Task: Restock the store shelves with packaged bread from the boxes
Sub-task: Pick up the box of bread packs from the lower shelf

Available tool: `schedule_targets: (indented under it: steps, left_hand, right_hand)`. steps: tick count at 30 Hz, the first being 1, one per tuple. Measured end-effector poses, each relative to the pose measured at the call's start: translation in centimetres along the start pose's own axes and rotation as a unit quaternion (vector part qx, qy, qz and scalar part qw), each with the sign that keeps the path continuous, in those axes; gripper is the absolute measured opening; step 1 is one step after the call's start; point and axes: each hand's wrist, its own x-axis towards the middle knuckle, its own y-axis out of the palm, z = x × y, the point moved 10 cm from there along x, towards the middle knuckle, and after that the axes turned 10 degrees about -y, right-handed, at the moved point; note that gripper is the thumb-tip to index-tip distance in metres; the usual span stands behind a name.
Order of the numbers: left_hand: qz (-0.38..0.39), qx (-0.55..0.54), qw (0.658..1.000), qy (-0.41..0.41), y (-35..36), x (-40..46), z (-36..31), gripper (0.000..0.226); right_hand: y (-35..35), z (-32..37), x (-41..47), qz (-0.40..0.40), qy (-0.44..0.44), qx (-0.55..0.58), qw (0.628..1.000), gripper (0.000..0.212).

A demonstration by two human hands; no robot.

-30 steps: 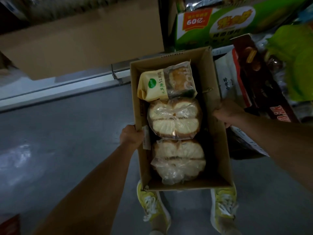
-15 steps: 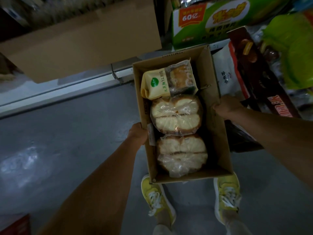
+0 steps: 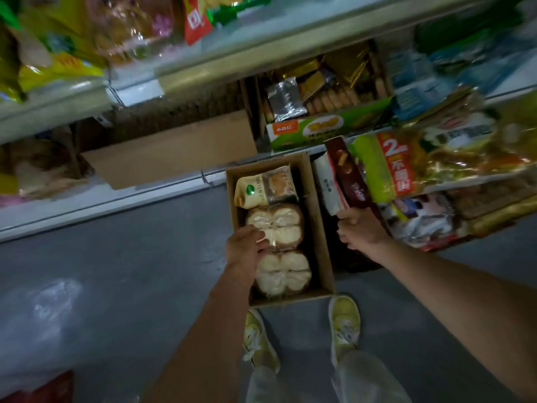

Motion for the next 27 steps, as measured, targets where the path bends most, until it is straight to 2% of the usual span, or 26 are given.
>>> schedule_targets:
  steps: [4,10,14,18,22,27]
  left_hand:
    - [0.064,-0.046,0.997,0.004,4.1,-8.3,-1.1,0.016]
    - [0.128,-0.029,0.991,0.012,8.0,-17.7,-3.7,0.026]
    - [0.171,0.000,0.985,0.036,10.4,-23.2,-4.9,0.029]
    - [0.230,0.082,0.967,0.073,13.3,-29.6,-5.1,0.016]
    - [0.263,0.153,0.947,0.107,16.1,-35.1,-4.6,0.015]
    - [0.315,0.237,0.911,0.121,21.9,-41.3,-0.9,0.019]
  right_hand:
    - [-5.0,3.8,-5.8,-0.039,-0.022,0.074,0.996,0.018]
    - [-13.0,6.2,-13.9,-0.098,-0.004,0.204,0.974,0.019]
    - [-18.2,6.7,-20.7,-0.154,-0.030,0.316,0.936,0.027]
    - [-22.3,6.7,-28.1,-0.231,-0.065,0.269,0.933,0.017]
    - [-25.4,4.9,-34.5,-0.310,-0.057,0.341,0.886,0.018]
    - [-30.1,0.2,-43.1,-0.414,-0.047,0.354,0.837,0.015]
